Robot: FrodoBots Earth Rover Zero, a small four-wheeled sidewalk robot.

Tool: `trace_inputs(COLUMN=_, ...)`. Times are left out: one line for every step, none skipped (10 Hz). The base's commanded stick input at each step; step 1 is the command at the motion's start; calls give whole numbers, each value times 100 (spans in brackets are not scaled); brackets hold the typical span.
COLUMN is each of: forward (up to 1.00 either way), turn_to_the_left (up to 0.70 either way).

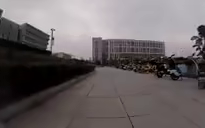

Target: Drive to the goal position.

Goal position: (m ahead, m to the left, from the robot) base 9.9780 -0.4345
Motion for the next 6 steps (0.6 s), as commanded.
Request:
trace_inputs(forward=100, turn_to_the_left=0)
trace_inputs(forward=100, turn_to_the_left=0)
trace_inputs(forward=100, turn_to_the_left=0)
trace_inputs(forward=100, turn_to_the_left=0)
trace_inputs(forward=100, turn_to_the_left=0)
trace_inputs(forward=100, turn_to_the_left=0)
